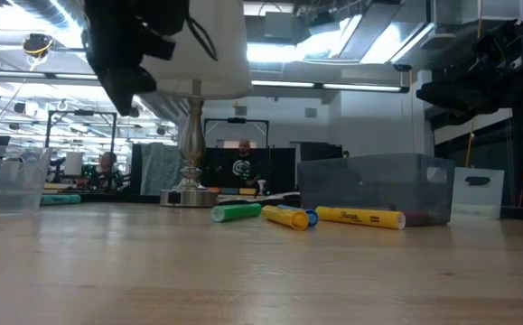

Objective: Pick & Place Markers
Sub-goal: Put the yellow highlighter pen into the right transparent bin

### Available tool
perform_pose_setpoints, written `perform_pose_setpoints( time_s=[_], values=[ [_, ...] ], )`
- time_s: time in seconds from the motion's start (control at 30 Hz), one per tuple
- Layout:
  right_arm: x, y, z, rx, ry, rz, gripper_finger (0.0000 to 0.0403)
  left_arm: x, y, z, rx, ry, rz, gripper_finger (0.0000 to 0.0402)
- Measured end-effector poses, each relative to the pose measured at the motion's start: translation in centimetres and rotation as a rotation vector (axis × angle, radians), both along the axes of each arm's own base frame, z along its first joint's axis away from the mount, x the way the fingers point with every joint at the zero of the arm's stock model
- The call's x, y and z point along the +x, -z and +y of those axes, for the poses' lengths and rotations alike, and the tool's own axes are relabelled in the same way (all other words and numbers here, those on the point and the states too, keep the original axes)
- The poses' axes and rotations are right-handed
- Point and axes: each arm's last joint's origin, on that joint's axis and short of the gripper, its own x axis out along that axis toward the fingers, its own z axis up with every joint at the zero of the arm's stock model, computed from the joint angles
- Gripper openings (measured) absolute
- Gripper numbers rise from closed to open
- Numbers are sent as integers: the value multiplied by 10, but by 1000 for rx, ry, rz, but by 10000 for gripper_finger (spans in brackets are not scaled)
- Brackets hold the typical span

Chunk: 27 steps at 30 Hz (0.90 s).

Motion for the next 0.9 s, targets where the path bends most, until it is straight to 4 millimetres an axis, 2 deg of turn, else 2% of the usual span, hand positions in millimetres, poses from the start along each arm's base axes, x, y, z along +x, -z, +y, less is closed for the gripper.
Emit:
perform_pose_setpoints(
  time_s=[0.2,0.43,0.9],
  values=[
    [0,0,0,0,0,0,91,-12,20,14,-2,-86,70,175],
    [0,0,0,0,0,0,90,-30,48,25,20,-183,122,178],
    [0,0,0,0,0,0,91,-37,51,30,90,-352,-20,178]
  ],
)
